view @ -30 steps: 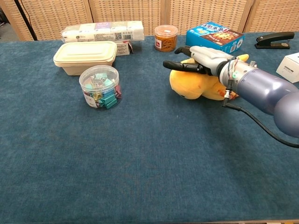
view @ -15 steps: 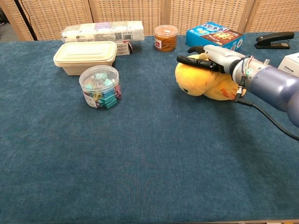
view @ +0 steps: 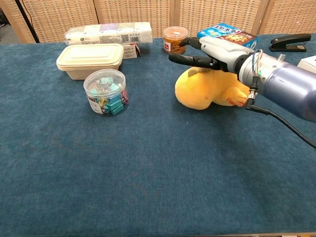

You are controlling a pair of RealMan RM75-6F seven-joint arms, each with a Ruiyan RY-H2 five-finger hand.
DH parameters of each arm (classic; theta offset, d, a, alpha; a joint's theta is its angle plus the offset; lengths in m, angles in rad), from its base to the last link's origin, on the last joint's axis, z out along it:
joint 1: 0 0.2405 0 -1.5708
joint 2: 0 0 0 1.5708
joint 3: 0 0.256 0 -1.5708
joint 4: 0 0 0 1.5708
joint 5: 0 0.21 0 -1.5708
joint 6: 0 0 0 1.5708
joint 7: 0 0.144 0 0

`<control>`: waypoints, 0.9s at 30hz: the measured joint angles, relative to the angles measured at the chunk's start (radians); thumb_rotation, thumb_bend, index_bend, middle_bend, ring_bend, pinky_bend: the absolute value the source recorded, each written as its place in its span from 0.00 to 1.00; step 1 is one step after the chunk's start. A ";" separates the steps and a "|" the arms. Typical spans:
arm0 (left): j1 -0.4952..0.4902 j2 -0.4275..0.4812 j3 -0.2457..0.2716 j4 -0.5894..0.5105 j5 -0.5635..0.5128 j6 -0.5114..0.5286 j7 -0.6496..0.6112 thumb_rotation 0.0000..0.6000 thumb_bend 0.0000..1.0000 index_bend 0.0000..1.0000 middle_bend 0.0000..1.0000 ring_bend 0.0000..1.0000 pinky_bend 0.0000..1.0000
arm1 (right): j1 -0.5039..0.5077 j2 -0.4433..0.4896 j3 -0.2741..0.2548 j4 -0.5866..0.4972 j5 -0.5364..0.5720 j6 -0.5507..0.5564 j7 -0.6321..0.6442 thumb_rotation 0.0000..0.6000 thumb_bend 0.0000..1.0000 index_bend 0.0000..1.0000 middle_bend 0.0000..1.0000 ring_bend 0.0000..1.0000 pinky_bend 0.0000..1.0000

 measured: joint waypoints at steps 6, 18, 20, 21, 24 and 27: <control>0.004 0.001 0.008 -0.004 0.015 0.004 0.004 1.00 0.00 0.00 0.00 0.00 0.00 | -0.033 0.095 -0.024 -0.175 -0.039 0.094 -0.107 0.00 0.00 0.00 0.00 0.00 0.00; 0.029 -0.010 0.029 -0.011 0.040 0.036 0.024 1.00 0.00 0.00 0.00 0.00 0.00 | -0.194 0.347 -0.138 -0.354 -0.179 0.273 -0.170 0.00 0.00 0.00 0.00 0.00 0.00; 0.037 -0.013 0.032 -0.010 0.046 0.049 0.026 1.00 0.00 0.00 0.00 0.00 0.00 | -0.230 0.382 -0.165 -0.361 -0.215 0.309 -0.158 0.00 0.00 0.00 0.00 0.00 0.00; 0.041 -0.015 0.034 -0.009 0.048 0.055 0.028 1.00 0.00 0.00 0.00 0.00 0.00 | -0.256 0.405 -0.184 -0.364 -0.238 0.335 -0.147 0.00 0.00 0.00 0.00 0.00 0.00; 0.054 -0.025 0.041 -0.002 0.054 0.071 0.040 1.00 0.00 0.00 0.00 0.00 0.00 | -0.319 0.464 -0.223 -0.367 -0.295 0.407 -0.116 0.00 0.00 0.00 0.00 0.00 0.00; 0.064 -0.035 0.048 0.010 0.055 0.079 0.057 1.00 0.00 0.00 0.00 0.00 0.00 | -0.385 0.513 -0.259 -0.364 -0.354 0.487 -0.075 0.00 0.00 0.00 0.00 0.00 0.00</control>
